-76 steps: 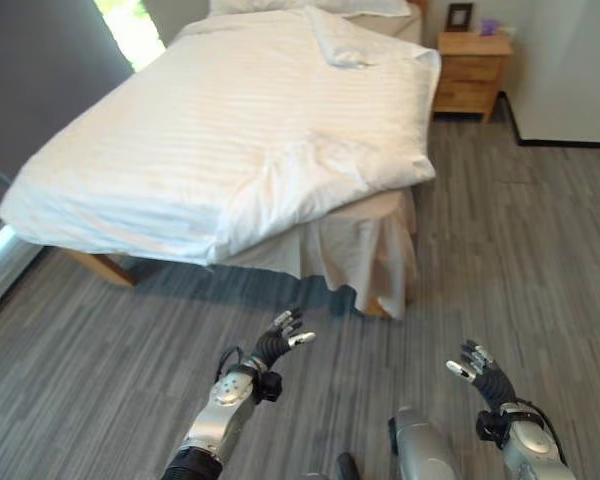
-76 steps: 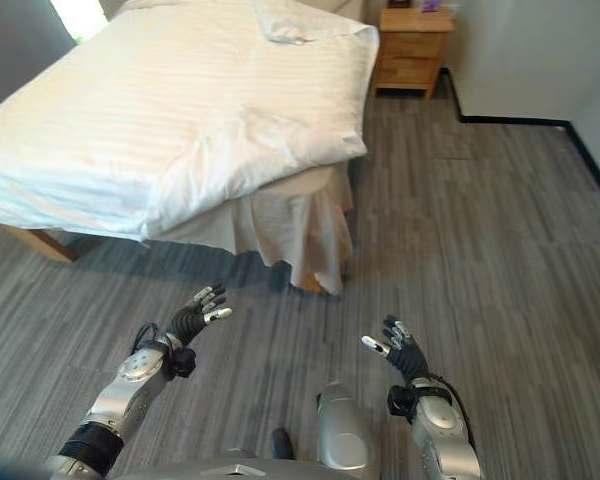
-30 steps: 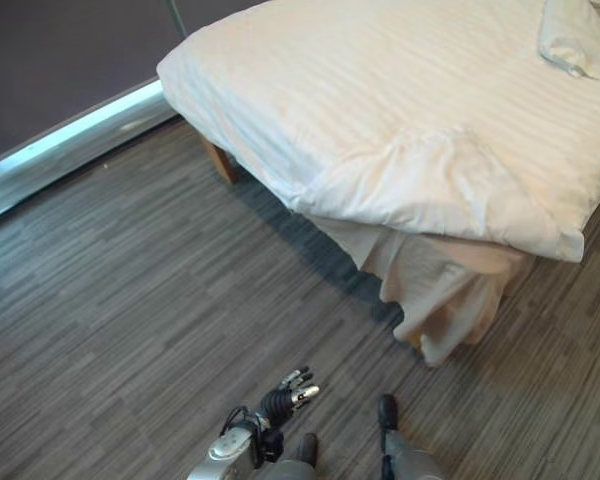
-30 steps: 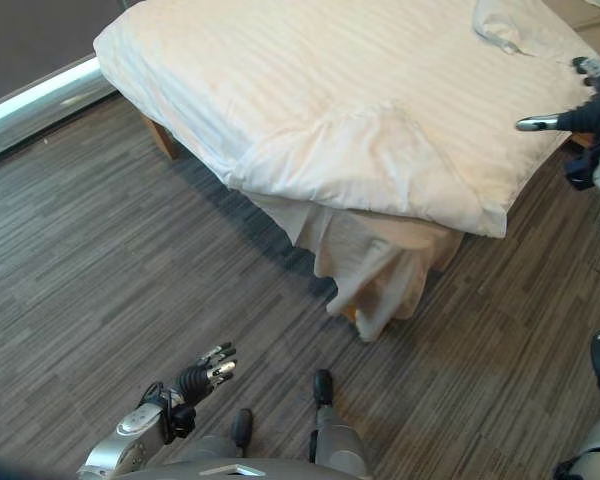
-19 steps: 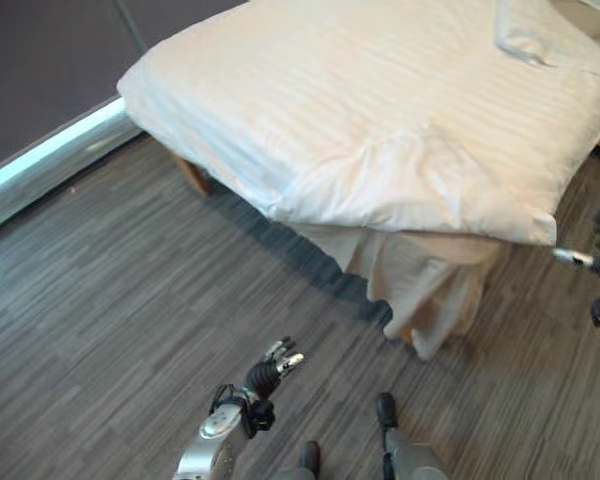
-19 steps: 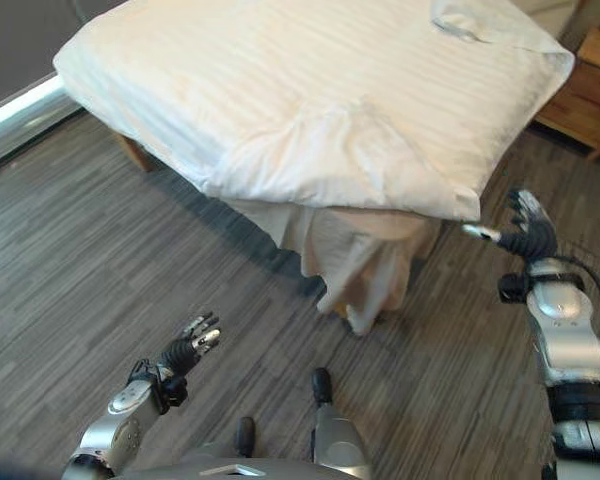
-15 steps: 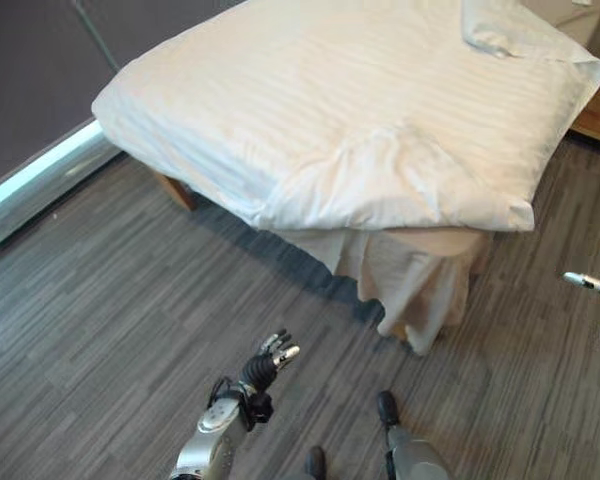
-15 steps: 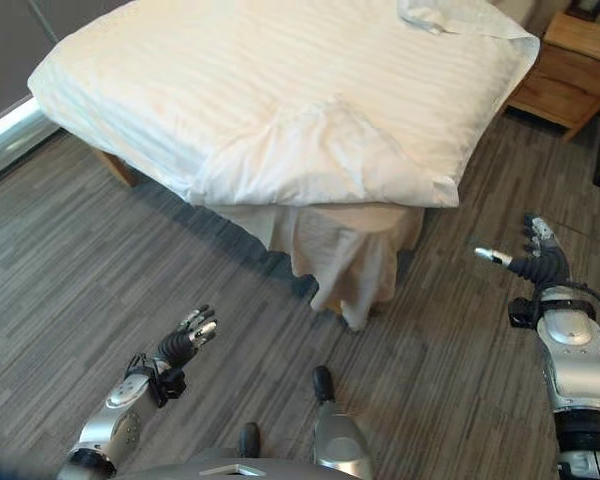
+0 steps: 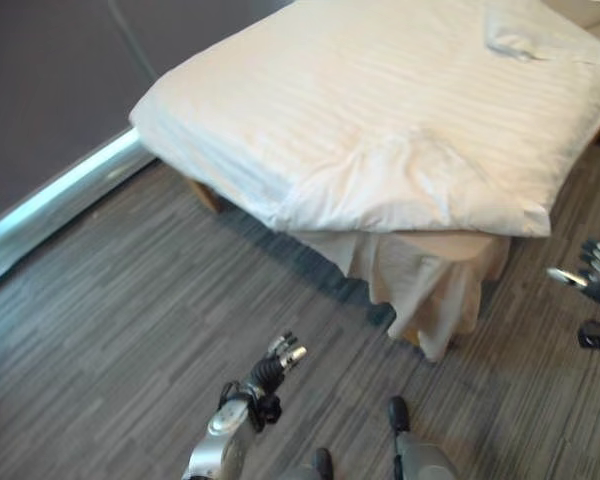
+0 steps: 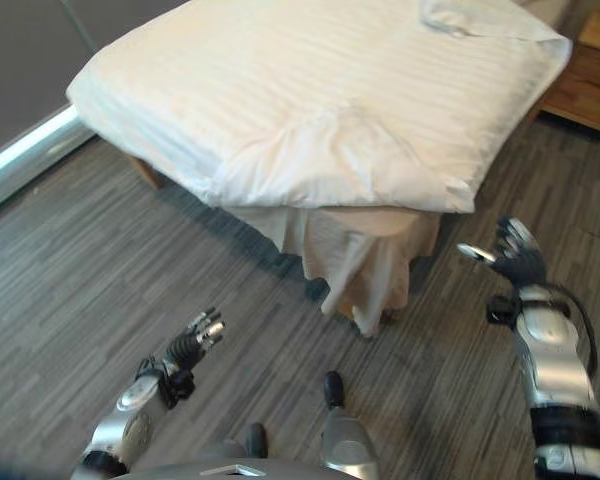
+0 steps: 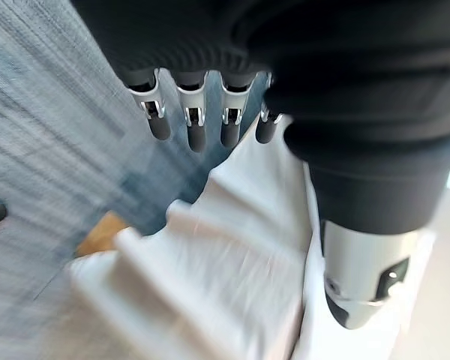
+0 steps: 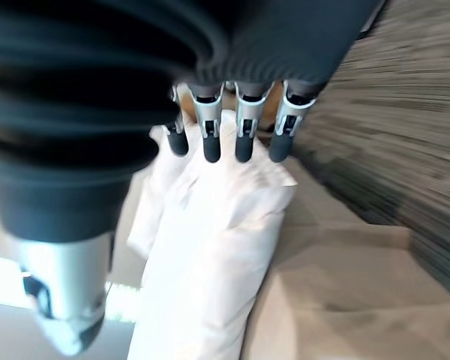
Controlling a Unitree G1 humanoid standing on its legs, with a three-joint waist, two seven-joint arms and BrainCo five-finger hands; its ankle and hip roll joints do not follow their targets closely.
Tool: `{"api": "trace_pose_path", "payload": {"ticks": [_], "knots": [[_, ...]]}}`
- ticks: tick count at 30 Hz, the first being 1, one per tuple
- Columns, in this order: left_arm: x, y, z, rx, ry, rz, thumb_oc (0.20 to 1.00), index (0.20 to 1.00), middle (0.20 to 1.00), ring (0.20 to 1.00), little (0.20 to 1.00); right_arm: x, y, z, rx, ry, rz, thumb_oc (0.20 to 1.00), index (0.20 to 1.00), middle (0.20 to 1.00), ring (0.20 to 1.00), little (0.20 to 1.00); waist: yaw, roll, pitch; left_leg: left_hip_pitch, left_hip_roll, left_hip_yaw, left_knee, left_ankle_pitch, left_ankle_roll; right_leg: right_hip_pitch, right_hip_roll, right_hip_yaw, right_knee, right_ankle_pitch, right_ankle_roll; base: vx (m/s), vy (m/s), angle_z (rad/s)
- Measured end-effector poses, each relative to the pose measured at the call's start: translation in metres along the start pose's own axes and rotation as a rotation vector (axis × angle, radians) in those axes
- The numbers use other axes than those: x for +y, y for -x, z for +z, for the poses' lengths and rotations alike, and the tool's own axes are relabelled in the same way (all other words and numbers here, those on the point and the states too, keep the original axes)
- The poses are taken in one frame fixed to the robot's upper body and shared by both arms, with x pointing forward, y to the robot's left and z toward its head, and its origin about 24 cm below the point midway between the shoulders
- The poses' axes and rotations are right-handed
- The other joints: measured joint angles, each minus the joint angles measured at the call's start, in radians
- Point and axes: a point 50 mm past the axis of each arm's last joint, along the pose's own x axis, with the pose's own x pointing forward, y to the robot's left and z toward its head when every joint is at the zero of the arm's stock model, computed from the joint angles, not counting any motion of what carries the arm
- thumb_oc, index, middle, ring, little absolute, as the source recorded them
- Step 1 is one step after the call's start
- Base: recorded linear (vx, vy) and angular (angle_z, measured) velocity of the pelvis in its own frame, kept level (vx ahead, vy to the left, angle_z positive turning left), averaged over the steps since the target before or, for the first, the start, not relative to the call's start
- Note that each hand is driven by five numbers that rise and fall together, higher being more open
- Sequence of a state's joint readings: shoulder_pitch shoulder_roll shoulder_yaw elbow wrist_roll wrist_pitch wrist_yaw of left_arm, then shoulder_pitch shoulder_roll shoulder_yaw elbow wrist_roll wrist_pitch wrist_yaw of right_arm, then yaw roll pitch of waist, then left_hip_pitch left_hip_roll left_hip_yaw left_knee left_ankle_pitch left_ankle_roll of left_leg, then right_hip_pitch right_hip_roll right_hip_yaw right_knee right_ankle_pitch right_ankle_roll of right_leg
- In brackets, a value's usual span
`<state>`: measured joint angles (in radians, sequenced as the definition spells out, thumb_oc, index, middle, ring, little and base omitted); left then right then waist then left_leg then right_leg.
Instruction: Making the bed.
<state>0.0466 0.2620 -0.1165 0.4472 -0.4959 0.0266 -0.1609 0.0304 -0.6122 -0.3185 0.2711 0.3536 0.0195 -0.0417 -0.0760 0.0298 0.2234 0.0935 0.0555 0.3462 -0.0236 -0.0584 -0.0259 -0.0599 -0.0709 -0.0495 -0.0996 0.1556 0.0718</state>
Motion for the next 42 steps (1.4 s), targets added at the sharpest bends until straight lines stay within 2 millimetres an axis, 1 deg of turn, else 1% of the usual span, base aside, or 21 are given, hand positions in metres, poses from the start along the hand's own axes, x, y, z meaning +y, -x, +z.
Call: {"api": "trace_pose_path", "payload": {"ticks": [3,6,12,15,17,20,24,27,28,29,30,31,32,33,34,35,37,38,39,41,42], "knots": [[0.011,0.003,0.003,0.014,-0.031,0.021,1.0,1.0,1.0,1.0,1.0,0.009,0.003,-0.007,0.017,-0.043,0.005,1.0,1.0,1.0,1.0,1.0,0.005,-0.01,0.005,-0.006,-0.002,-0.033,-0.011,0.002,0.0,0.001,-0.001,-0.01,0.0,0.0,-0.001,0.1,0.059,0.19],[0.015,0.003,0.009,0.003,-0.049,0.023,1.0,1.0,1.0,1.0,1.0,0.005,0.001,-0.001,0.004,-0.022,0.003,1.0,1.0,1.0,1.0,1.0,-0.002,-0.008,-0.001,-0.005,-0.006,-0.057,-0.011,0.005,0.005,0.012,-0.009,-0.034,-0.003,-0.004,0.002,0.04,0.072,0.23],[0.025,0.018,-0.012,0.073,-0.04,0.056,1.0,1.0,1.0,1.0,1.0,0.01,-0.007,0.013,-0.041,-0.041,0.003,1.0,1.0,1.0,1.0,1.0,0.014,-0.029,0.005,-0.016,-0.036,-0.078,-0.02,0.014,0.021,0.003,-0.035,-0.041,0.008,-0.009,0.017,0.07,0.193,0.08],[0.031,0.02,-0.016,0.102,-0.046,0.073,1.0,1.0,1.0,1.0,1.0,0.011,-0.007,0.012,-0.038,-0.043,0.007,1.0,1.0,1.0,1.0,1.0,0.027,-0.034,0.015,-0.026,-0.056,-0.089,-0.031,0.025,0.051,-0.113,-0.058,-0.022,0.226,-0.038,0.075,0.04,0.224,0.11],[0.037,0.021,-0.013,0.101,-0.062,0.084,1.0,1.0,1.0,1.0,1.0,0.019,-0.008,0.013,-0.045,-0.046,0.026,1.0,1.0,1.0,1.0,1.0,0.027,-0.031,0.034,-0.012,-0.057,-0.079,-0.023,0.014,0.077,-0.236,-0.077,-0.01,0.465,-0.031,0.079,0.11,0.132,0.0],[0.041,0.023,-0.012,0.102,-0.071,0.095,1.0,1.0,1.0,1.0,1.0,0.02,-0.007,0.011,-0.039,-0.039,0.034,1.0,1.0,1.0,1.0,1.0,0.014,-0.023,0.048,-0.004,-0.065,-0.086,-0.02,-0.002,0.095,-0.312,-0.085,0.002,0.607,-0.071,0.085,0.19,0.042,0.03],[0.05,0.025,-0.005,0.086,-0.079,0.115,1.0,1.0,1.0,1.0,1.0,0.02,-0.002,0.012,-0.044,-0.034,0.04,1.0,1.0,1.0,1.0,1.0,-0.012,-0.048,0.056,-0.008,-0.1,-0.091,-0.033,-0.003,0.091,-0.311,-0.056,-0.015,0.448,-0.113,0.095,0.26,-0.05,0.04],[0.047,0.024,-0.002,0.083,-0.078,0.095,1.0,1.0,1.0,1.0,1.0,0.011,0.002,0.007,-0.027,-0.028,0.013,1.0,1.0,1.0,1.0,1.0,-0.033,-0.059,0.044,0.006,-0.108,-0.112,-0.039,-0.01,0.075,-0.244,-0.041,-0.129,0.341,-0.122,0.054,0.15,-0.108,0.3],[0.044,0.024,-0.004,0.087,-0.069,0.078,1.0,1.0,1.0,1.0,1.0,0.006,0.0,0.011,-0.038,-0.028,-0.004,1.0,1.0,1.0,1.0,1.0,-0.03,-0.05,0.035,0.021,-0.095,-0.111,-0.033,-0.018,0.052,-0.188,-0.01,-0.134,0.276,-0.111,-0.024,0.13,-0.174,0.19],[0.044,0.025,-0.007,0.097,-0.066,0.071,1.0,1.0,1.0,1.0,1.0,0.003,-0.001,0.01,-0.03,-0.023,-0.012,1.0,1.0,1.0,1.0,1.0,-0.027,-0.034,0.031,0.009,-0.07,-0.117,0.03,-0.034,0.022,-0.151,0.02,-0.114,0.249,-0.131,-0.041,0.13,-0.255,0.17],[0.046,0.023,-0.002,0.088,-0.078,0.069,1.0,1.0,1.0,1.0,1.0,0.0,-0.002,0.007,-0.014,-0.018,-0.023,1.0,1.0,1.0,1.0,1.0,-0.022,-0.067,0.034,-0.049,-0.062,-0.115,0.205,-0.058,-0.011,-0.106,0.013,-0.102,0.204,-0.104,-0.1,0.07,-0.18,0.22],[0.045,0.022,-0.001,0.087,-0.077,0.067,1.0,1.0,1.0,1.0,1.0,-0.005,-0.002,0.01,-0.028,-0.006,-0.034,1.0,1.0,1.0,1.0,1.0,0.001,-0.072,0.025,-0.088,-0.051,-0.115,0.319,-0.05,-0.025,-0.07,0.019,-0.109,0.179,-0.106,-0.112,0.13,-0.188,0.23],[0.044,0.02,0.002,0.077,-0.078,0.053,1.0,1.0,1.0,1.0,1.0,-0.013,-0.005,0.017,-0.044,0.007,-0.047,1.0,1.0,1.0,1.0,1.0,0.006,-0.076,0.029,-0.186,-0.033,-0.147,0.541,-0.047,-0.04,-0.049,0.023,-0.104,0.174,-0.132,-0.126,0.1,-0.051,0.08],[0.043,0.017,0.004,0.073,-0.082,0.047,1.0,1.0,1.0,1.0,1.0,-0.024,-0.011,0.027,-0.059,0.039,-0.071,1.0,1.0,1.0,1.0,1.0,0.028,-0.072,0.029,-0.317,-0.011,-0.201,0.769,0.038,-0.075,-0.033,0.029,-0.098,0.172,-0.147,-0.143,0.14,0.006,-0.26],[0.043,0.019,0.002,0.082,-0.087,0.044,1.0,1.0,1.0,1.0,1.0,-0.026,-0.017,0.039,-0.092,0.041,-0.088,1.0,1.0,1.0,1.0,1.0,0.052,-0.076,0.028,-0.345,-0.017,-0.246,0.772,0.024,-0.073,-0.021,0.03,-0.077,0.169,-0.131,-0.137,0.11,0.022,-0.64],[0.044,0.025,-0.006,0.107,-0.09,0.044,1.0,1.0,1.0,1.0,1.0,-0.025,-0.023,0.058,-0.161,0.021,-0.086,1.0,1.0,1.0,1.0,1.0,0.056,-0.089,0.027,-0.348,-0.007,-0.262,0.657,0.02,-0.076,-0.01,0.035,-0.073,0.152,-0.138,-0.133,0.3,0.11,-0.57],[0.041,0.025,-0.009,0.119,-0.093,0.032,1.0,1.0,1.0,1.0,1.0,-0.029,-0.027,0.072,-0.201,0.029,-0.095,1.0,1.0,1.0,1.0,1.0,0.049,-0.081,0.026,-0.347,0.01,-0.277,0.543,0.026,-0.068,0.001,0.045,-0.075,0.135,-0.148,-0.129,0.29,0.122,-0.19],[0.038,0.025,-0.013,0.139,-0.106,0.014,1.0,1.0,1.0,1.0,1.0,-0.029,-0.033,0.079,-0.204,0.063,-0.084,1.0,1.0,1.0,1.0,1.0,0.051,-0.083,0.026,-0.314,0.024,-0.281,0.34,0.034,-0.064,0.02,0.056,-0.057,0.112,-0.144,-0.107,0.15,0.078,-0.27],[0.035,0.025,-0.015,0.157,-0.119,-0.018,1.0,1.0,1.0,1.0,1.0,-0.029,-0.037,0.084,-0.199,0.08,-0.074,1.0,1.0,1.0,1.0,1.0,0.051,-0.077,0.029,-0.263,0.028,-0.292,0.183,0.047,-0.062,0.039,0.06,-0.051,0.093,-0.132,-0.125,0.2,0.12,-0.19],[0.022,0.022,-0.022,0.206,-0.17,-0.096,1.0,1.0,1.0,1.0,1.0,-0.032,-0.05,0.089,-0.144,0.185,-0.057,1.0,1.0,1.0,1.0,1.0,0.052,-0.063,0.027,-0.188,0.044,-0.334,-0.037,0.083,-0.064,0.107,0.09,-0.047,0.03,-0.131,-0.12,0.17,0.118,-0.1],[0.018,0.02,-0.02,0.201,-0.177,-0.125,1.0,1.0,1.0,1.0,1.0,-0.034,-0.054,0.096,-0.144,0.233,-0.049,1.0,1.0,1.0,1.0,1.0,0.05,-0.061,0.027,-0.179,0.042,-0.326,-0.045,0.088,-0.057,0.119,0.096,-0.043,0.022,-0.136,-0.112,0.14,0.134,-0.22]]}}
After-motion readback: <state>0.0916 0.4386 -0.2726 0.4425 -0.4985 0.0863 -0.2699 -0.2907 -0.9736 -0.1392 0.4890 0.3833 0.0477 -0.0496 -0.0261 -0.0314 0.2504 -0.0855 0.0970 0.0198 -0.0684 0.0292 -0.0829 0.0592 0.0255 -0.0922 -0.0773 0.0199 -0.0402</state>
